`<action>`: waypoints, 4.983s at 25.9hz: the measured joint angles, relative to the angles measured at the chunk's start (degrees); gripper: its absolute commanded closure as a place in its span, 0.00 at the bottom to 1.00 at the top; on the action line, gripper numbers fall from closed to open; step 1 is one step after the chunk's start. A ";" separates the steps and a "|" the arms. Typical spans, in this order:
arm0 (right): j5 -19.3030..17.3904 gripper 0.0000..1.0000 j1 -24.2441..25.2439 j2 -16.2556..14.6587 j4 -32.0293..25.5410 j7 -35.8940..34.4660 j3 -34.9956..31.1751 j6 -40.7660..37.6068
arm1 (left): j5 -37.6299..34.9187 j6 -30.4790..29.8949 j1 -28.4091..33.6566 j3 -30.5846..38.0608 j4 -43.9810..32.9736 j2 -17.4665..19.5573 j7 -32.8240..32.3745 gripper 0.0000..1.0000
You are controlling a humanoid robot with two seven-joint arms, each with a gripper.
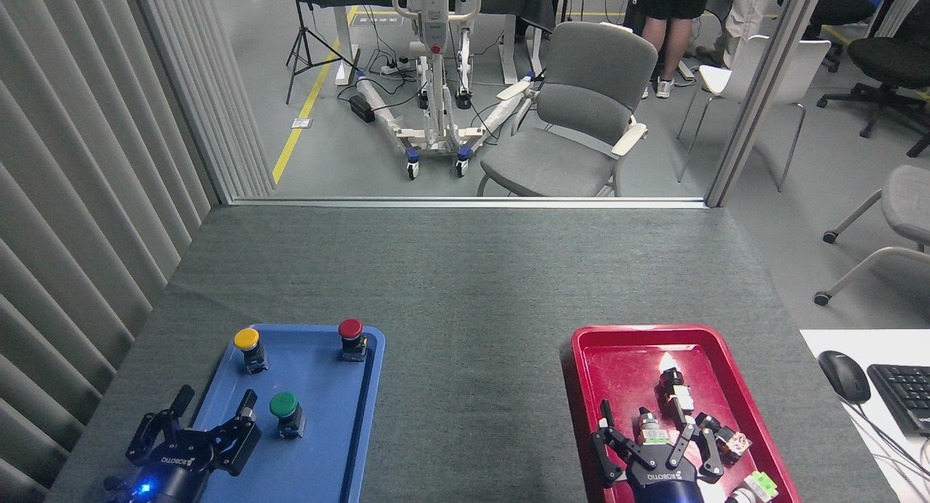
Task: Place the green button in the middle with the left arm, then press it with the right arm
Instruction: 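Move the left hand over the green button on the blue tray, then grasp the green button with the left hand, then carry the green button off the tray toward the table middle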
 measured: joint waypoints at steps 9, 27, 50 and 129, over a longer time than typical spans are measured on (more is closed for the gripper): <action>0.00 0.00 -0.11 -0.51 0.00 0.00 -0.17 -0.60 | -0.02 0.05 -0.22 -0.03 -0.03 0.07 -0.36 0.00; -3.37 0.00 -0.81 -3.23 0.40 0.27 -3.43 -3.89 | -0.08 -1.63 -0.33 -0.35 -0.08 -0.03 -0.39 0.00; -3.51 0.00 -0.67 -3.68 0.44 1.27 -3.87 -4.10 | -2.42 -1.06 -0.02 -1.14 0.74 -0.88 0.15 0.00; -3.51 0.00 -1.40 -3.01 1.12 1.19 -3.47 -4.03 | -15.02 3.87 -24.18 -33.24 34.73 -20.27 1.98 0.00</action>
